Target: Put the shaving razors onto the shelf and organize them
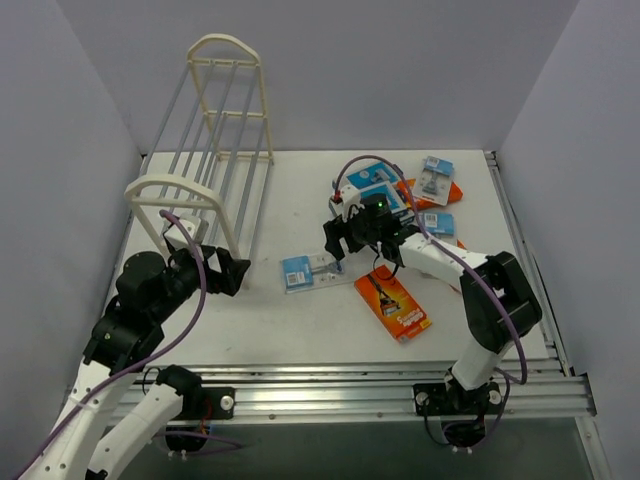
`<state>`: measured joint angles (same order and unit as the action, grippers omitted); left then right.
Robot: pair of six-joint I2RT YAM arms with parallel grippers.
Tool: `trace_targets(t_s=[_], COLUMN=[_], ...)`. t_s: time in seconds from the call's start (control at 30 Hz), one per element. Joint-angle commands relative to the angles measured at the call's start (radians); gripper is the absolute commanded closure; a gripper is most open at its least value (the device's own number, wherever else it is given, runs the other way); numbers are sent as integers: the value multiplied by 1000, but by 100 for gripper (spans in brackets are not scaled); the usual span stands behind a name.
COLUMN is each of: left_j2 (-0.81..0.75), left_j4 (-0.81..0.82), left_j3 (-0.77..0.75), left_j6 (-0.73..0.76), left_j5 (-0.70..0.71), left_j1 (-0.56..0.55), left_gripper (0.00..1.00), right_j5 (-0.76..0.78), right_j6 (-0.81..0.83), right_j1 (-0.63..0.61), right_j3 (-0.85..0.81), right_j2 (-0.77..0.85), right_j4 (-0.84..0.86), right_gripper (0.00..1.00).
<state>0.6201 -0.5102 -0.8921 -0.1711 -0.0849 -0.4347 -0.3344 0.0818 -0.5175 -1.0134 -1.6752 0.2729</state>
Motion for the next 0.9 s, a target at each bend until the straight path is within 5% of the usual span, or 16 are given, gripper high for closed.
trace_targets(t_s=[0.0, 0.23, 0.87], left_j2=[-26, -14, -5], left_j4=[65, 56, 52], left_j3=[5, 1, -1], left_j6=[12, 10, 8], left_j5=[10, 17, 11], left_j1=[4, 4, 4], left_gripper=[6, 6, 6], right_j5=[-34, -100, -112], right_j6=[99, 202, 372], right_j1=[4, 1, -104], right_j3=[-34, -37, -45], right_j2=[-27, -77, -135], right_j4=[3, -20, -115], right_gripper=[26, 32, 27])
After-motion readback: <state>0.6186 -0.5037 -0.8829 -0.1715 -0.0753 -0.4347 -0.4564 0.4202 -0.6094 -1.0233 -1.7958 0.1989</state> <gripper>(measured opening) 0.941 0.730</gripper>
